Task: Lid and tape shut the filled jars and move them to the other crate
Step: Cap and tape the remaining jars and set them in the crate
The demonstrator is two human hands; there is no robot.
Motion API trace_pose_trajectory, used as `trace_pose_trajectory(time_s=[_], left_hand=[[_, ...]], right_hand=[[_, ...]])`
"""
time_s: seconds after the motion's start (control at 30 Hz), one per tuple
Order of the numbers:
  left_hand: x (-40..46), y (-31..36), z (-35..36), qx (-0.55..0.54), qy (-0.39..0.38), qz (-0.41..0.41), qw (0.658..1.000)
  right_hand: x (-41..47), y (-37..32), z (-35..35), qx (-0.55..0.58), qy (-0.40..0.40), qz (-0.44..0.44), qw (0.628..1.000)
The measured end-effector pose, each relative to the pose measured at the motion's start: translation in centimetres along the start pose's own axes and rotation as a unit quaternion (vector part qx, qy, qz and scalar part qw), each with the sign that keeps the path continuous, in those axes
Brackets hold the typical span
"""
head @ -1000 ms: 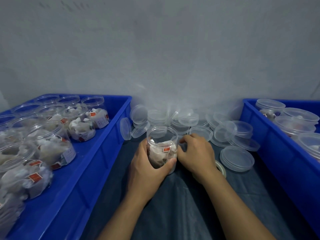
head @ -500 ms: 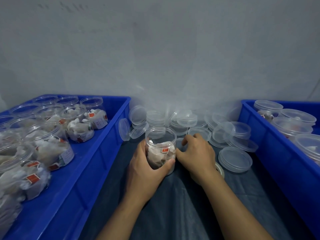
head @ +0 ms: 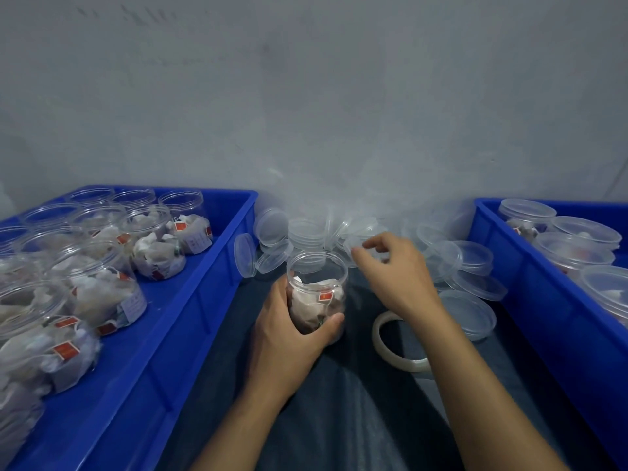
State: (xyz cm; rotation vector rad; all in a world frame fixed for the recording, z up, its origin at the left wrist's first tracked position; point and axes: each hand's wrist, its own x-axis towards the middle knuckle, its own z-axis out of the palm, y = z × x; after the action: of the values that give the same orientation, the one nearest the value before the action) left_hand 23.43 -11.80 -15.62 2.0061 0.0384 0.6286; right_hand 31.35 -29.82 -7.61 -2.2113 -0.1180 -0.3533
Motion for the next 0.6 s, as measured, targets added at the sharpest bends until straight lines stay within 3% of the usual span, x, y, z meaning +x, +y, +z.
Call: trace_pose_trajectory(time_s=[0.2,0.4,0.6], left_hand=[[0.0,0.3,-0.2,-0.021,-0.006,-0.005,1.000],[0.0,1.1,-0.6,-0.001,-0.010,0.029,1.000],[-0.6,1.6,-1.0,0.008,0.026,0.069,0.997]], right_hand=[[-1.5,-4.1,-2.2,0.076,-0.081,-0.086,0.990],[-2.4,-5.4,-2.2,-0.044,-0.168,-0.190,0.966],[-1.9,-5.0,-3.2,-0.038,-0.208,-0.164,0.963]])
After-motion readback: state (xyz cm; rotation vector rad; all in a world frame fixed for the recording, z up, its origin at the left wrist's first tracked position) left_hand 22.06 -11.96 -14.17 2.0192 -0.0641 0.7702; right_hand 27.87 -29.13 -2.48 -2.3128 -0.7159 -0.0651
